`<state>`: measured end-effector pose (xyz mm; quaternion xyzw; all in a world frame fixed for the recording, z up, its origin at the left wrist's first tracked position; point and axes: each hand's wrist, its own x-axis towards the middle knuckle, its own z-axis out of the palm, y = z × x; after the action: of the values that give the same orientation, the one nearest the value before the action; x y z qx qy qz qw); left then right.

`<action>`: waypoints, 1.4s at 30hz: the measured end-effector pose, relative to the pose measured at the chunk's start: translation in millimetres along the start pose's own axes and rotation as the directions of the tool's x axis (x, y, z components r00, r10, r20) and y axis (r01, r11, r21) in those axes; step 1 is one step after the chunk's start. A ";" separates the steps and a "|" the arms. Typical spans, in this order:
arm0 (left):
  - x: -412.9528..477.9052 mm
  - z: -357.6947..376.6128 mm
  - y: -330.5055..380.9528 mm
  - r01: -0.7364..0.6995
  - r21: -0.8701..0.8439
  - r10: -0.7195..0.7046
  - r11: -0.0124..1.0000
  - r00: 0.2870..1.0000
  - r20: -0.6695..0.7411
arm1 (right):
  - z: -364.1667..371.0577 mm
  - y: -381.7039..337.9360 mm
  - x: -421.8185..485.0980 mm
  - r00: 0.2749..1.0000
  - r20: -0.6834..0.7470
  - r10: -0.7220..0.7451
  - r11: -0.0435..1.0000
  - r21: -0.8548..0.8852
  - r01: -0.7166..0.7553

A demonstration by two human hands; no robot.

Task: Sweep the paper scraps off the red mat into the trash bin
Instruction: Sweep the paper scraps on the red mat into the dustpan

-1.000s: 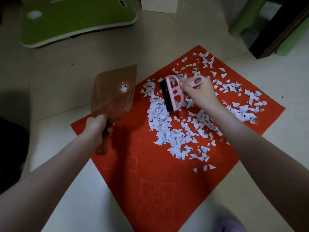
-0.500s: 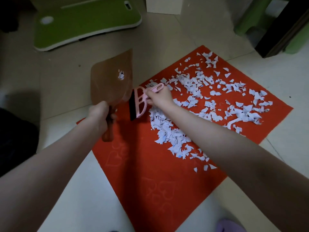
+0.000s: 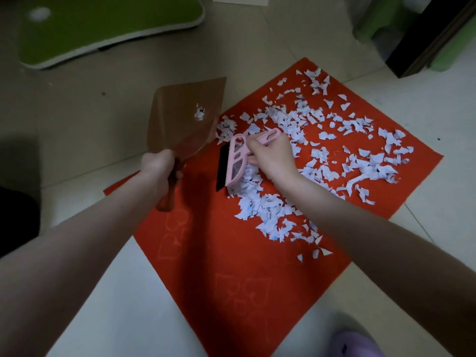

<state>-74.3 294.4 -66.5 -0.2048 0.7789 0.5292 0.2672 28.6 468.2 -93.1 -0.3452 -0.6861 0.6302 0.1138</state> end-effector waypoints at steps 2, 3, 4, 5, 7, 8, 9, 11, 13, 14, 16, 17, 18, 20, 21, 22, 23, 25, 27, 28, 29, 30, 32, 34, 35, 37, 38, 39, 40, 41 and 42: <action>1.7 1.2 2.7 -0.008 0.009 0.008 1.000 1.000 -0.006 | -11.3 -2.2 -13.5 0.999 0.051 -0.013 1.000 0.017 0.012; 2.7 1.5 4.6 -0.009 0.014 0.009 1.000 1.000 -0.012 | -13.3 -2.9 -19.1 0.995 0.100 -0.009 1.000 0.017 0.008; 3.6 2.3 7.2 -0.011 0.014 0.011 1.000 1.000 -0.011 | -12.9 -4.1 -23.6 0.989 0.150 -0.003 1.000 0.009 0.002; 3.6 3.8 11.2 -0.012 0.009 0.012 1.000 1.000 -0.007 | -11.2 -6.5 -25.7 0.981 0.194 0.001 1.000 -0.004 0.000; 4.2 8.9 17.2 -0.019 -0.003 0.019 1.000 1.000 0.000 | -2.2 -12.1 -20.5 0.966 0.257 0.000 0.999 -0.050 0.013; 3.9 11.9 18.8 -0.023 -0.011 0.023 1.000 1.000 0.003 | 4.7 -15.6 -15.0 0.961 0.277 0.001 0.997 -0.078 0.021; 2.1 14.7 19.7 -0.028 -0.021 0.028 0.999 1.000 0.006 | 12.4 -18.4 -8.7 0.956 0.294 0.012 0.995 -0.098 0.017; 1.9 18.1 20.7 -0.032 -0.037 0.033 0.999 0.999 0.009 | 32.8 -21.2 4.8 0.948 0.313 0.061 0.992 -0.124 -0.023; 6.0 18.0 22.3 -0.025 -0.048 0.025 0.999 1.000 0.002 | 52.9 -17.5 13.7 0.940 0.320 0.122 0.986 -0.144 -0.079; 9.3 17.2 23.1 -0.021 -0.052 0.021 0.998 1.000 -0.003 | 60.3 -13.7 16.3 0.940 0.305 0.155 0.983 -0.146 -0.115; 15.4 18.9 26.1 -0.015 -0.038 0.016 0.999 1.000 0.003 | 66.2 -2.1 21.4 0.951 0.229 0.209 0.976 -0.115 -0.187; 16.8 20.2 27.3 -0.015 -0.030 0.016 0.999 1.000 0.009 | 63.7 2.4 21.6 0.959 0.181 0.217 0.973 -0.119 -0.198; 18.9 21.1 27.4 -0.019 -0.028 0.020 0.999 1.000 0.009 | 57.1 6.2 22.2 0.967 0.135 0.216 0.970 -0.145 -0.196; 22.1 24.4 26.7 -0.031 -0.018 0.031 0.999 1.000 -0.003 | 34.4 8.1 21.5 0.977 0.057 0.205 0.970 -0.145 -0.195; 23.4 26.5 25.8 -0.031 -0.014 0.031 0.999 0.999 -0.010 | 20.7 6.9 19.4 0.977 0.044 0.209 0.975 -0.091 -0.204; 25.1 27.8 25.3 -0.029 -0.011 0.029 1.000 0.999 -0.013 | 7.5 5.4 17.0 0.978 0.045 0.204 0.979 -0.011 -0.204; 26.1 28.9 24.9 -0.023 -0.009 0.023 1.000 1.000 -0.015 | -5.3 1.6 11.7 0.980 0.059 0.190 0.979 0.067 -0.194; 27.6 32.2 23.9 -0.013 -0.009 0.013 1.000 1.000 -0.021 | -25.0 -4.2 1.9 0.984 0.131 0.123 0.981 0.132 -0.140; 26.9 35.0 25.1 -0.015 0.001 0.015 1.000 0.999 -0.029 | -27.3 -4.5 0.7 0.975 0.215 0.054 0.993 0.095 -0.076; 27.7 36.7 26.6 -0.020 0.003 0.020 1.000 0.999 -0.040 | -22.1 -1.7 5.8 0.968 0.247 0.039 0.995 0.082 -0.061; 28.2 37.8 28.2 -0.021 -0.003 0.021 1.000 0.998 -0.054 | -14.8 0.5 11.1 0.962 0.270 0.032 0.995 0.080 -0.055; 29.0 36.6 29.7 -0.016 -0.013 0.016 1.000 0.998 -0.060 | -2.9 3.2 16.3 0.962 0.270 0.035 0.995 0.080 -0.059; 28.2 35.5 32.3 -0.005 -0.028 0.002 1.000 0.996 -0.086 | 19.3 4.1 26.0 0.959 0.272 0.073 0.992 0.084 -0.099; 22.9 34.3 33.0 0.006 -0.037 -0.010 0.999 0.993 -0.116 | 38.5 5.2 32.0 0.944 0.317 0.095 0.990 0.072 -0.124; 19.4 32.7 32.9 0.009 -0.050 -0.015 0.999 0.992 -0.126 | 45.8 5.5 33.2 0.935 0.338 0.106 0.991 0.038 -0.126; 15.6 28.5 30.6 0.009 -0.085 -0.020 0.996 0.991 -0.133 | 55.6 9.8 35.9 0.932 0.333 0.144 0.989 -0.020 -0.145; 16.0 26.8 28.0 0.009 -0.093 -0.021 0.996 0.992 -0.126 | 56.3 12.7 36.8 0.940 0.297 0.165 0.986 -0.031 -0.164; 15.9 24.3 24.0 0.012 -0.098 -0.024 0.995 0.992 -0.121 | 53.7 14.2 34.6 0.951 0.246 0.188 0.982 -0.034 -0.186; 15.8 21.9 20.4 0.011 -0.109 -0.024 0.994 0.993 -0.119 | 48.9 15.9 31.7 0.962 0.184 0.200 0.980 -0.025 -0.199; 15.9 21.2 17.8 0.005 -0.122 -0.020 0.993 0.993 -0.120 | 40.6 16.1 27.0 0.971 0.118 0.207 0.978 0.009 -0.209; 15.8 20.1 15.1 -0.001 -0.133 -0.016 0.991 0.992 -0.123 | 30.6 15.6 20.2 0.976 0.078 0.201 0.976 0.068 -0.207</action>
<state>-91.6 318.0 -71.7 -0.2574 0.7561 0.5653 0.2062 0.8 456.0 -119.0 -0.3867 -0.6261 0.6760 0.0372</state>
